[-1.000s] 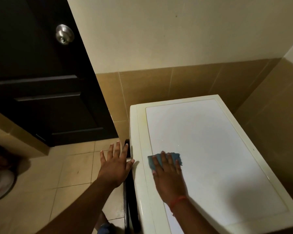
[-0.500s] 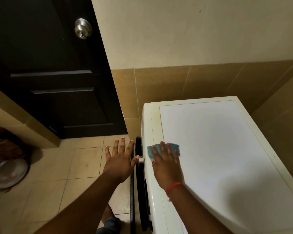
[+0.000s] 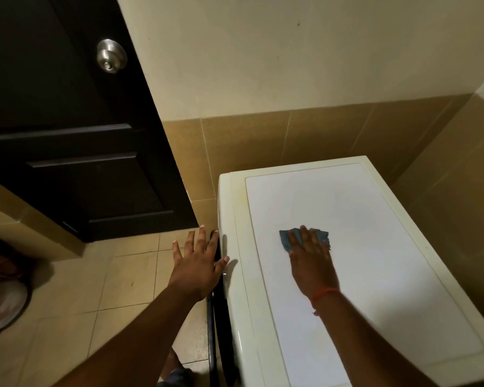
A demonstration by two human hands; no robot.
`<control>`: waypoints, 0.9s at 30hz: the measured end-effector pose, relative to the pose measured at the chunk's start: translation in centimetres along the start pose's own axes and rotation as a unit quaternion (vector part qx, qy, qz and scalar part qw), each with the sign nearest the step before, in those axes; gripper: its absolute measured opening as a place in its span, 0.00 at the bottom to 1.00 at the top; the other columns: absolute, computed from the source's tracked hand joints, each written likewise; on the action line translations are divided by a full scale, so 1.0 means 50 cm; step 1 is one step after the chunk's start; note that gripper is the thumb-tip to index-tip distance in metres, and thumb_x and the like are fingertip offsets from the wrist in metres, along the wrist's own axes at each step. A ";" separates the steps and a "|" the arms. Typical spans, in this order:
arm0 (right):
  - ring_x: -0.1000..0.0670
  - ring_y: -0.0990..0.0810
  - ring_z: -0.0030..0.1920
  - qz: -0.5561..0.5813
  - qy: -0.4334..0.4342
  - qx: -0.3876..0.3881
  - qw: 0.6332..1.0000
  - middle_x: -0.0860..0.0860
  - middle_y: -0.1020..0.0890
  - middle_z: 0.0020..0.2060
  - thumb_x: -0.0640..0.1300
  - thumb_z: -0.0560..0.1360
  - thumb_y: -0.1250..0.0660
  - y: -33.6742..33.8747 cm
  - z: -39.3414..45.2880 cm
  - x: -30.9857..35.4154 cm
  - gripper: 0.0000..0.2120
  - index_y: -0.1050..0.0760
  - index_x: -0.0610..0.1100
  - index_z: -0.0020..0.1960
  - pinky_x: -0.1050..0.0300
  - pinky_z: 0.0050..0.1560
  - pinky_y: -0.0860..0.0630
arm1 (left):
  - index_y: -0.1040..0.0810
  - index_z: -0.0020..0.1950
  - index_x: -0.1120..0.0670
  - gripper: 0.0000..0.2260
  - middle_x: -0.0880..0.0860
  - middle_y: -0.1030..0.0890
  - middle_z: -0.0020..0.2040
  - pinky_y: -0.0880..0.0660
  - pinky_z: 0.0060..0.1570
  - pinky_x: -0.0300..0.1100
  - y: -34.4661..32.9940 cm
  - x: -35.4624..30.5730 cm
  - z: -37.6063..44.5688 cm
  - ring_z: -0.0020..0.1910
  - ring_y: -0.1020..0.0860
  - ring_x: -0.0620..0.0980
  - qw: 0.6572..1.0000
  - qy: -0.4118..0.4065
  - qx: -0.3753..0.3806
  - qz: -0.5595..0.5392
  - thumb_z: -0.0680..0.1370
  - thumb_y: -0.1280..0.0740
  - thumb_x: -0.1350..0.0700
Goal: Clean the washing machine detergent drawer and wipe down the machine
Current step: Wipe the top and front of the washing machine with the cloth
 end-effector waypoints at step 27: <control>0.41 0.40 0.75 -0.015 -0.037 -0.005 0.999 0.43 0.36 0.75 0.39 0.79 0.40 0.056 -0.107 -0.438 0.25 0.35 0.46 0.75 0.40 0.74 0.43 | 0.63 0.80 0.46 0.32 0.53 0.63 0.80 0.59 0.75 0.63 -0.046 -0.333 -0.039 0.79 0.62 0.57 0.998 -0.058 -0.011 -0.004 0.80 0.58 0.35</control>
Point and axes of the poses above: each hand's wrist, its own z-axis towards the middle knuckle, its own y-axis out of the back of the hand, x = y × z, the point moved 3 cm from there along z, towards the middle knuckle
